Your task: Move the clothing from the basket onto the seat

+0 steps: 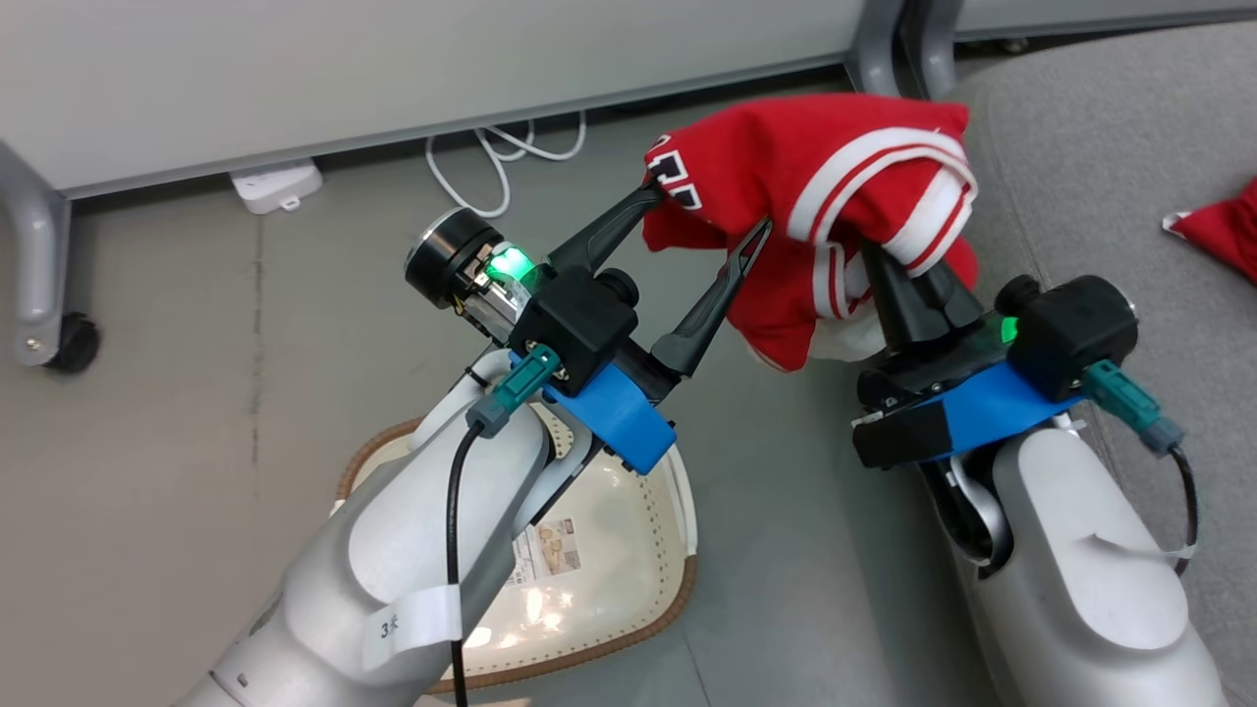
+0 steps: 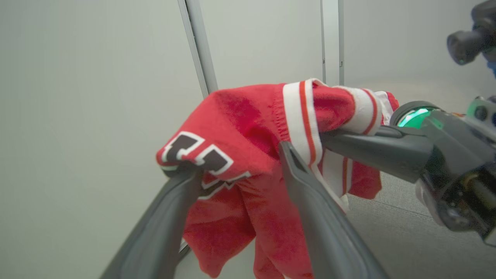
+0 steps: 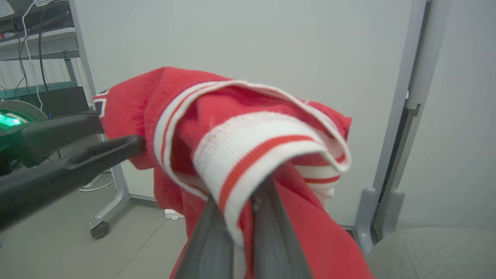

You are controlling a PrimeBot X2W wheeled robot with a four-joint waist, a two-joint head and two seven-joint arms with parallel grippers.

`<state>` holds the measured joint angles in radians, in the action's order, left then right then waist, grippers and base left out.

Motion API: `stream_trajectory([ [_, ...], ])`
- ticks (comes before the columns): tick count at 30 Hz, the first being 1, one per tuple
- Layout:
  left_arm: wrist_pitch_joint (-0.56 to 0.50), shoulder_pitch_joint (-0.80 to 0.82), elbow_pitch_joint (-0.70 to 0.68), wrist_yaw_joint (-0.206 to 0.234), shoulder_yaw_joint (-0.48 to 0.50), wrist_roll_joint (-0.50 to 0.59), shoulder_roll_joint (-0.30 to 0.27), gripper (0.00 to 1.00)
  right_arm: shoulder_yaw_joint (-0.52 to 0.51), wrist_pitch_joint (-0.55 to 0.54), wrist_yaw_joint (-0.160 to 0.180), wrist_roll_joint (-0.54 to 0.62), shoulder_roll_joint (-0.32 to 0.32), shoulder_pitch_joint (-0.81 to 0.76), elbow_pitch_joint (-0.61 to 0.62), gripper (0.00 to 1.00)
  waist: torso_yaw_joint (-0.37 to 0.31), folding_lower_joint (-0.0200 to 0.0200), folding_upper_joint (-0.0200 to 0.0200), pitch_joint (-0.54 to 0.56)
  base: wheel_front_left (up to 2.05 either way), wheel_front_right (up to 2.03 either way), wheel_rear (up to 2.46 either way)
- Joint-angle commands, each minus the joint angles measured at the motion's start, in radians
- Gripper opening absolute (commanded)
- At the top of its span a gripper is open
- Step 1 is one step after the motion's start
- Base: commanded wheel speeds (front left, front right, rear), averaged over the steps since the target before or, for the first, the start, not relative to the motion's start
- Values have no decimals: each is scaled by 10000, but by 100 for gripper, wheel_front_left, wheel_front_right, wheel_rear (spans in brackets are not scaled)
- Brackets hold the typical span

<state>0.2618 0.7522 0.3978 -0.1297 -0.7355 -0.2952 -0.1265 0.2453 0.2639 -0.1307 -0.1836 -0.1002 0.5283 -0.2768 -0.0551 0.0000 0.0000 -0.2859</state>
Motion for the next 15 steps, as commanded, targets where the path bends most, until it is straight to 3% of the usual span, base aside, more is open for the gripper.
stream_trajectory([
  [1,49,97,17,-11,-22,48,-122,100,-181,8,-1,39,50,187,144,0,-353,0,0,-325,0,0,0],
  [15,48,163,-225,-11,-684,209,-546,100,-1685,8,-1,-8,304,-115,934,0,-1909,0,0,-1083,0,0,0],
])
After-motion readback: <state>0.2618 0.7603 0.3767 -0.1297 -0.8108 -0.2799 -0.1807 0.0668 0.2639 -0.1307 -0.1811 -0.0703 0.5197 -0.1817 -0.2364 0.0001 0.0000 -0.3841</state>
